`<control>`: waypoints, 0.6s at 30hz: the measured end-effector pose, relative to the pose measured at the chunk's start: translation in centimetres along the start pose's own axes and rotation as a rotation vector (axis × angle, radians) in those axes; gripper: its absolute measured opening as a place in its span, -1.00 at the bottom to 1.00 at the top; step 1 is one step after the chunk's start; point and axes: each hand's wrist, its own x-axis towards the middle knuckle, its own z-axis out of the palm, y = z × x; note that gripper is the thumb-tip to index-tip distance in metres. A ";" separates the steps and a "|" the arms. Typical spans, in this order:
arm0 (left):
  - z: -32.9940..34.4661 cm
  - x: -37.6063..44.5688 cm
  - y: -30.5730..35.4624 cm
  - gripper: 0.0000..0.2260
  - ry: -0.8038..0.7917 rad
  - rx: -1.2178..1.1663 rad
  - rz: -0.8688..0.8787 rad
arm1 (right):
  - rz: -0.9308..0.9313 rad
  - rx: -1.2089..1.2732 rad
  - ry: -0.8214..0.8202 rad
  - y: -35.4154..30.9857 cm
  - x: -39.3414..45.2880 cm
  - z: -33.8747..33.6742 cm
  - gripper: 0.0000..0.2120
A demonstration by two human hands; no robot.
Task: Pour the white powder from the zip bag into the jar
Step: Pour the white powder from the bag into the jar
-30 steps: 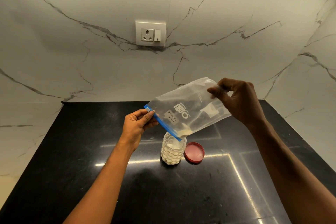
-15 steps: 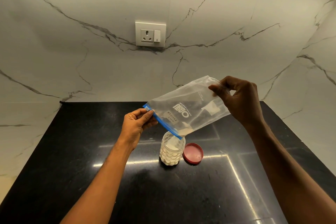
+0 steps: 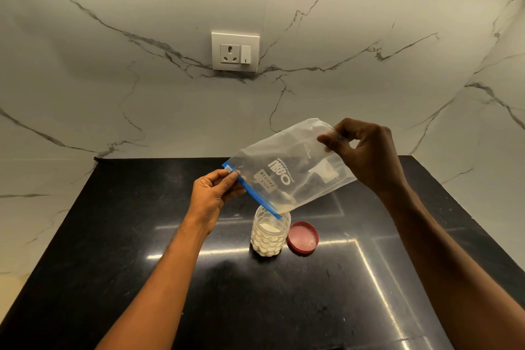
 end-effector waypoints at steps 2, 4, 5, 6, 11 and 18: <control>-0.1 -0.1 -0.1 -0.71 -0.024 -0.031 -0.019 | 0.005 0.016 0.011 0.1 0.1 0.0 -0.79; 0.2 -0.2 -0.4 -0.66 -0.073 -0.045 -0.060 | 0.024 0.036 0.018 0.4 0.3 0.0 -0.77; 0.4 -0.3 -0.6 -0.64 -0.091 -0.040 -0.079 | 0.035 0.050 0.011 0.5 0.4 0.0 -0.78; 0.7 -0.3 -0.8 -0.65 -0.098 -0.033 -0.093 | 0.044 0.066 0.002 0.5 0.3 0.1 -0.78; 1.1 -0.1 -1.5 -0.80 -0.044 -0.017 -0.104 | 0.063 0.132 -0.115 0.3 0.1 0.6 -0.85; 0.4 0.0 -1.3 -0.77 -0.015 -0.045 -0.126 | 0.231 0.144 -0.454 3.6 -0.7 -0.5 -0.48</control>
